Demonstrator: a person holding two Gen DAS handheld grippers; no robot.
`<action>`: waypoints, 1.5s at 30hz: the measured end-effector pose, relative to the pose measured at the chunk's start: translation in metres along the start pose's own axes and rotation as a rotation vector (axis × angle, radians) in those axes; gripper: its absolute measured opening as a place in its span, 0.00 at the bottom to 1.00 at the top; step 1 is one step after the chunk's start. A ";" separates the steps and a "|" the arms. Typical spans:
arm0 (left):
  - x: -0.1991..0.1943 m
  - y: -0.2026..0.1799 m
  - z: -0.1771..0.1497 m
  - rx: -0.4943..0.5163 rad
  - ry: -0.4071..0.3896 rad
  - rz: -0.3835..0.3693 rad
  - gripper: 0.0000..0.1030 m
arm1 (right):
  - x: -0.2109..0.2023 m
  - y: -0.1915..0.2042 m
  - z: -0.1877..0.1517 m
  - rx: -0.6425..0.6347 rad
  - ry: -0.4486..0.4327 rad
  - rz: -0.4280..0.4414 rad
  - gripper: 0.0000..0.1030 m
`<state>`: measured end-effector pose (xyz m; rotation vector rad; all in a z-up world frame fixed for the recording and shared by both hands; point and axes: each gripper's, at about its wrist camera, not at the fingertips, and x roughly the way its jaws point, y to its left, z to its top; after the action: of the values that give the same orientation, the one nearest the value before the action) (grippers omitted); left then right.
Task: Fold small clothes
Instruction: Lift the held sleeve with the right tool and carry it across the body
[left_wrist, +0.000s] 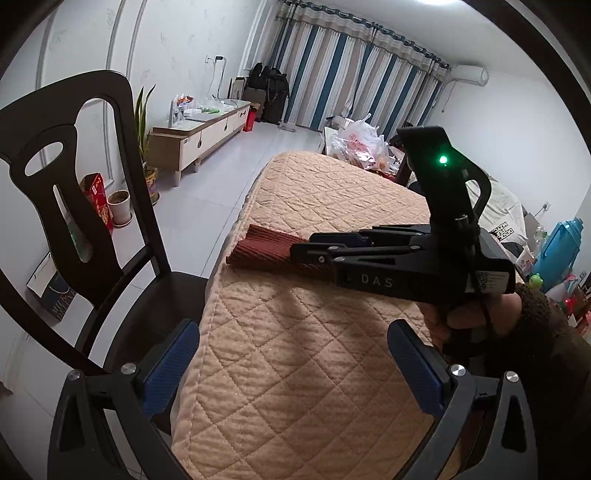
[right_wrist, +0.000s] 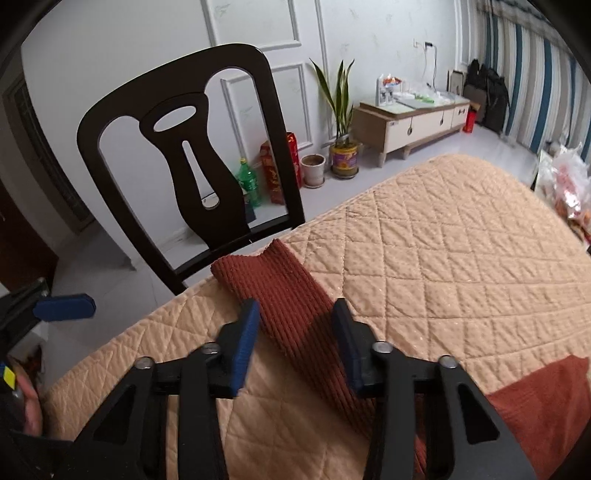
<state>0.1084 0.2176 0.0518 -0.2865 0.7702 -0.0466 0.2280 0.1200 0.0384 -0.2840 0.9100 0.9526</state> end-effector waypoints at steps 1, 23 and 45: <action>0.001 -0.001 0.001 0.002 0.001 0.003 1.00 | 0.001 0.000 0.000 0.001 0.000 0.007 0.19; 0.012 -0.005 -0.002 -0.009 0.048 -0.015 1.00 | 0.025 -0.008 0.016 0.033 0.030 -0.024 0.53; 0.013 -0.017 0.007 0.009 0.065 0.015 1.00 | -0.025 0.001 0.007 0.052 -0.106 0.022 0.08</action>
<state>0.1237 0.2006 0.0521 -0.2714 0.8363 -0.0449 0.2251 0.1102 0.0624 -0.1778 0.8410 0.9540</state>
